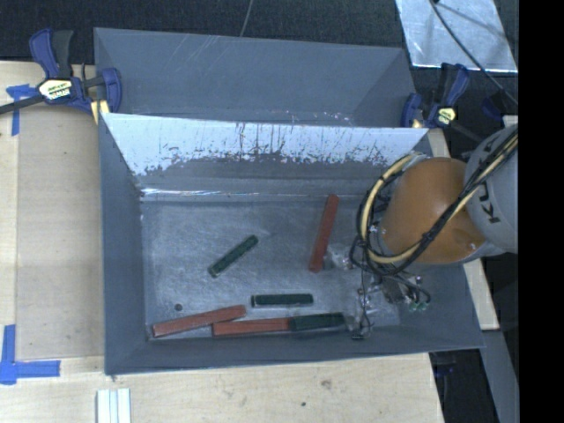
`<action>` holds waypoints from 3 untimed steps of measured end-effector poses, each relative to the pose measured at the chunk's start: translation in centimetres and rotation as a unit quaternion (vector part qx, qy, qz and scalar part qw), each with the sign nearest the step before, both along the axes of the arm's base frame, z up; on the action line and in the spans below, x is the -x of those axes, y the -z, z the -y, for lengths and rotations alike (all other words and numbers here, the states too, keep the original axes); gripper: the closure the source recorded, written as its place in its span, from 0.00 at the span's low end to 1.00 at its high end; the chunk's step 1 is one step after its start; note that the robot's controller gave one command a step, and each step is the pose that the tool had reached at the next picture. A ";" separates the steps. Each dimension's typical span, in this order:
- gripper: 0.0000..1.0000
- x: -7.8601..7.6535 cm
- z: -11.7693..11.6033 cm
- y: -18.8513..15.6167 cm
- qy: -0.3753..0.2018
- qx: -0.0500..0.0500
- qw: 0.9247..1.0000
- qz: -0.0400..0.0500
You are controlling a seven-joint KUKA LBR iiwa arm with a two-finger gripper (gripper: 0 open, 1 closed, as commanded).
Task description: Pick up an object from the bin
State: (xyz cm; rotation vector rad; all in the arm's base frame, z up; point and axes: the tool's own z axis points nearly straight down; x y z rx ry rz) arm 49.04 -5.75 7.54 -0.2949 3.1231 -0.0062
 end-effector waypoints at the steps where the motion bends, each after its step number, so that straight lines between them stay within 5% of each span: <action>1: 0.00 -1.1 -6.8 -1.2 -0.054 -0.001 0.999 -0.001; 2: 0.00 -1.1 -8.0 -2.7 -0.045 -0.003 0.999 0.000; 3: 1.00 -0.1 -10.9 -1.0 -0.155 -0.002 0.988 -0.002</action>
Offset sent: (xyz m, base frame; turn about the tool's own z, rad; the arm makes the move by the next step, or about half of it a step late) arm 0.0093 0.0671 0.0340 -0.0641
